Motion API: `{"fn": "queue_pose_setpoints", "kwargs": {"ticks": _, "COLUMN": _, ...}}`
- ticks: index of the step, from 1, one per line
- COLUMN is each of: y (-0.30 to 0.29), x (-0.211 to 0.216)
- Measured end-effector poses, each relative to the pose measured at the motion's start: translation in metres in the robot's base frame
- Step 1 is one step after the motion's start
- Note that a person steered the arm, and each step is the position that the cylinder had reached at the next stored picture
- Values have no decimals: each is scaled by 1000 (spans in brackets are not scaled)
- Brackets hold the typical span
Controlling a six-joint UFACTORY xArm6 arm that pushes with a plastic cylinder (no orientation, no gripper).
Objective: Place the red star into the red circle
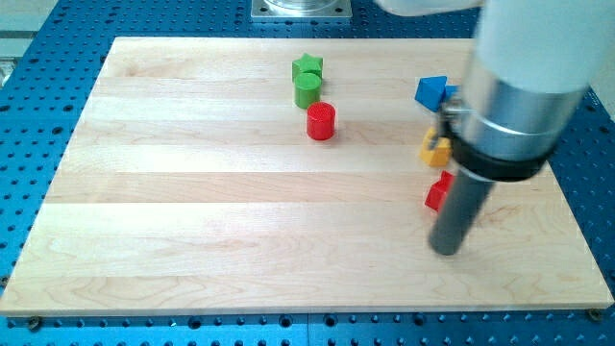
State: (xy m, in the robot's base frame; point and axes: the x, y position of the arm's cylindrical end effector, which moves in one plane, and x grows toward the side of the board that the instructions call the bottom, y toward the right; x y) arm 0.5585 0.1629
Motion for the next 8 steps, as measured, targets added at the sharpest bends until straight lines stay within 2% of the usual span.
{"fn": "queue_pose_setpoints", "kwargs": {"ticks": 2, "y": 27, "x": -51}}
{"fn": "queue_pose_setpoints", "kwargs": {"ticks": 3, "y": 26, "x": -58}}
{"fn": "queue_pose_setpoints", "kwargs": {"ticks": 4, "y": -30, "x": -76}}
{"fn": "queue_pose_setpoints", "kwargs": {"ticks": 5, "y": -113, "x": -110}}
{"fn": "queue_pose_setpoints", "kwargs": {"ticks": 6, "y": -157, "x": -138}}
{"fn": "queue_pose_setpoints", "kwargs": {"ticks": 7, "y": -171, "x": -107}}
{"fn": "queue_pose_setpoints", "kwargs": {"ticks": 8, "y": -205, "x": -122}}
